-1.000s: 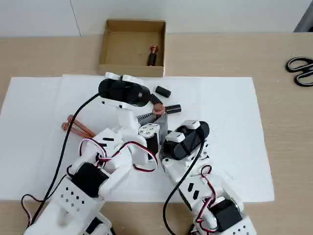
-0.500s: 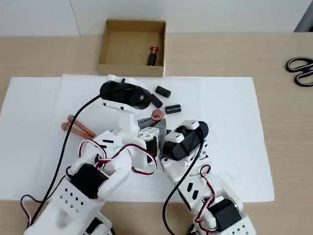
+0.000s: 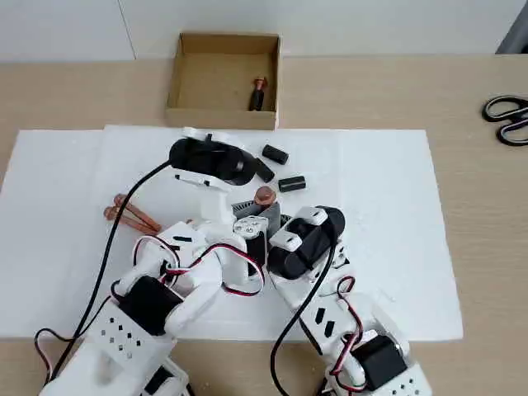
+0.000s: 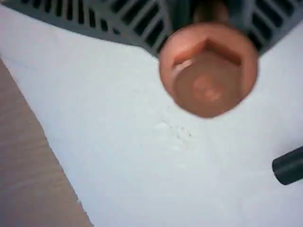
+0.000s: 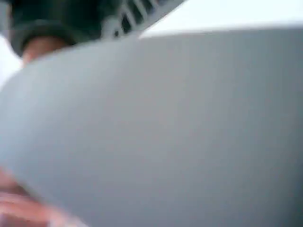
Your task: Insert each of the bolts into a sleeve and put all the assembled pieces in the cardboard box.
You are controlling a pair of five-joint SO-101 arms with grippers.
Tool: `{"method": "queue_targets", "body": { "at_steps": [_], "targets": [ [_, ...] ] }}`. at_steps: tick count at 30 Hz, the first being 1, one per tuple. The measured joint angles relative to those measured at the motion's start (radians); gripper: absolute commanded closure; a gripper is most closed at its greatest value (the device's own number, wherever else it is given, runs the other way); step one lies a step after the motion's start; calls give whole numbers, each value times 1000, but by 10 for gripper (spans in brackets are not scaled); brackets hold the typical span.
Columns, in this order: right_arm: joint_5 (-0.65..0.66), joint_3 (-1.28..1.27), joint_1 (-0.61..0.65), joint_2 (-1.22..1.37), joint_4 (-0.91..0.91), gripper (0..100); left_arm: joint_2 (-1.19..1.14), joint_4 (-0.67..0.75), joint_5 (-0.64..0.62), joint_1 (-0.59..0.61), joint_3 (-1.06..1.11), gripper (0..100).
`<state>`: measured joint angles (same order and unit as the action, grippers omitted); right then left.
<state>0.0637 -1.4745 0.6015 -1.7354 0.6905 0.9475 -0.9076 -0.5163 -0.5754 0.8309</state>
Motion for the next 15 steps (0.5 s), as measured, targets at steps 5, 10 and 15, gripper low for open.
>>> {"method": "queue_targets", "body": {
  "at_steps": [5,10,15],
  "targets": [
    [0,0,3,0,-5,995,0,-32,0,-21,0,994],
    [0,0,3,0,-29,995,-9,-35,0,-20,0,994],
    [0,-3,3,2,-32,995,-31,-35,0,-20,-3,945]
  ]
}}
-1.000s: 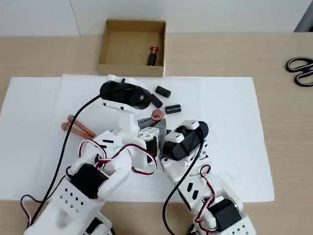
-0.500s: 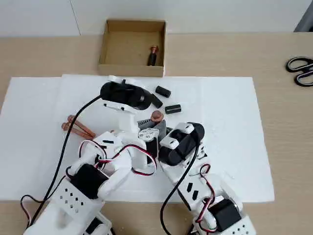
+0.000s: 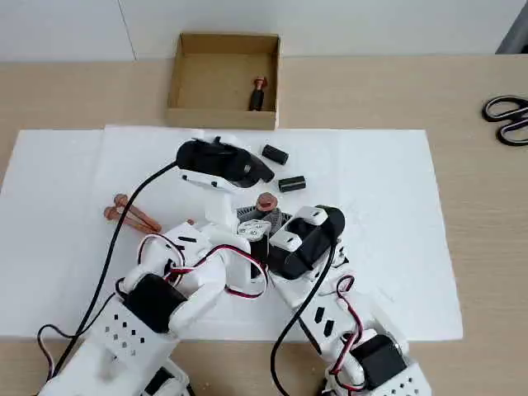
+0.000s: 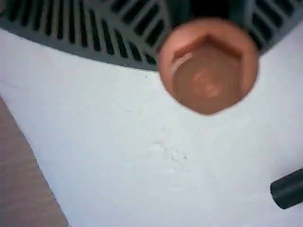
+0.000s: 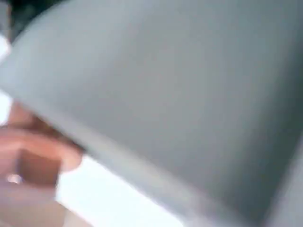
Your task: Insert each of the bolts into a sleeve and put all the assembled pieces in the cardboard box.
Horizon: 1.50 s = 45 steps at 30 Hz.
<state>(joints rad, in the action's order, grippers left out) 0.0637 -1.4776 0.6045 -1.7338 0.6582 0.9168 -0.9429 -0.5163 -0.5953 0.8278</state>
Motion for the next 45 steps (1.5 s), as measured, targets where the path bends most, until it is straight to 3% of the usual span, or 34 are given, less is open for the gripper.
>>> {"method": "queue_targets", "body": {
  "at_steps": [5,15,21,24,28,33,38,45],
  "targets": [
    [0,2,2,0,0,995,-2,-32,0,2,-29,768],
    [2,-6,-31,0,0,995,-6,-290,17,18,-198,761],
    [2,-9,-77,0,0,995,-6,-442,207,35,-328,761],
    [2,-9,-104,0,0,995,-6,-494,325,130,-397,761],
    [2,-9,-193,0,29,995,-5,-555,482,353,-473,761],
    [3,8,-261,23,29,995,-5,-614,548,555,-483,761],
    [31,199,-270,245,12,995,-5,-614,555,618,-483,761],
    [55,609,-270,875,-196,995,-5,-614,555,628,-483,762]
  ]
}}
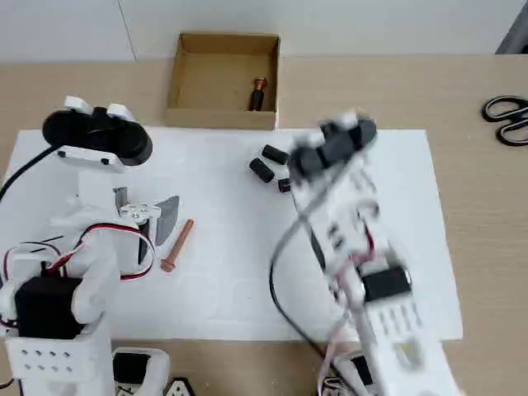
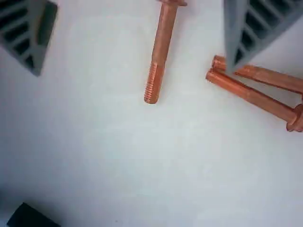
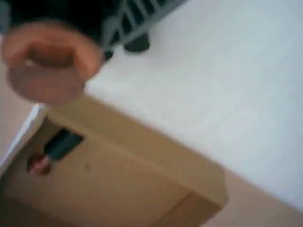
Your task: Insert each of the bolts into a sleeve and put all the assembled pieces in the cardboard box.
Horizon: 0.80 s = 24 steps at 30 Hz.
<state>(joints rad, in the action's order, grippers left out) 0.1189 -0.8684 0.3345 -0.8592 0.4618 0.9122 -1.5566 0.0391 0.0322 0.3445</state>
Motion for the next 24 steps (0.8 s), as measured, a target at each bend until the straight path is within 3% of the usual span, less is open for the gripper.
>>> {"method": "queue_targets", "body": {
  "at_steps": [10,16,24],
  "targets": [
    [17,723,2,895,-84,995,0,-14,0,0,0,763],
    [17,1082,2,1204,-110,995,0,-15,0,0,0,762],
    [17,1327,9,1488,-344,995,0,-15,0,0,6,761]
  ]
}}
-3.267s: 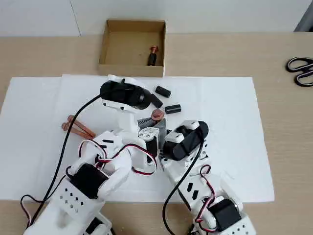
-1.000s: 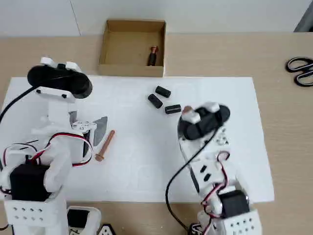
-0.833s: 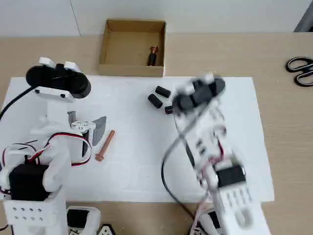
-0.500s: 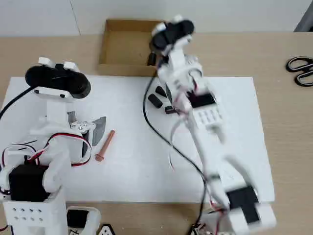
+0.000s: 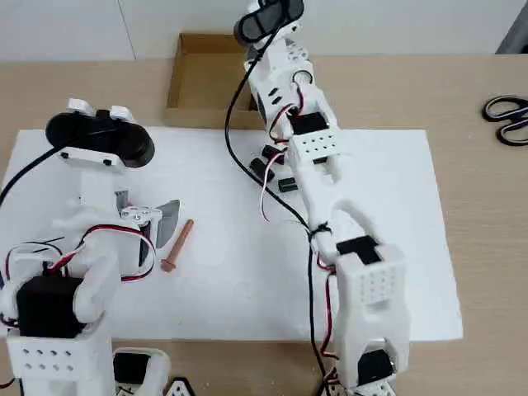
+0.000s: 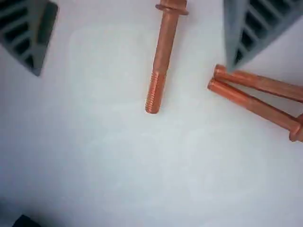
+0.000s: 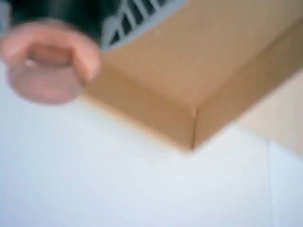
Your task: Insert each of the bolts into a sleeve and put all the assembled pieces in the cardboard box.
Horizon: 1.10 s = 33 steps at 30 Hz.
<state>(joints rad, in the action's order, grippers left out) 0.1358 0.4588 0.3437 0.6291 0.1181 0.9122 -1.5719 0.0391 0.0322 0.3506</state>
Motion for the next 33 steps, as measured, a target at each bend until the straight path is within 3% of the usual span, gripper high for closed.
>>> {"method": "queue_targets", "body": {
  "at_steps": [5,25,30,33],
  "targets": [
    [0,63,35,141,-92,995,0,0,0,0,0,761],
    [0,143,43,365,-103,991,0,0,0,0,0,761],
    [2,196,43,425,-103,890,0,0,0,0,0,761],
    [2,232,43,440,-103,881,0,0,0,0,0,761]
  ]
}}
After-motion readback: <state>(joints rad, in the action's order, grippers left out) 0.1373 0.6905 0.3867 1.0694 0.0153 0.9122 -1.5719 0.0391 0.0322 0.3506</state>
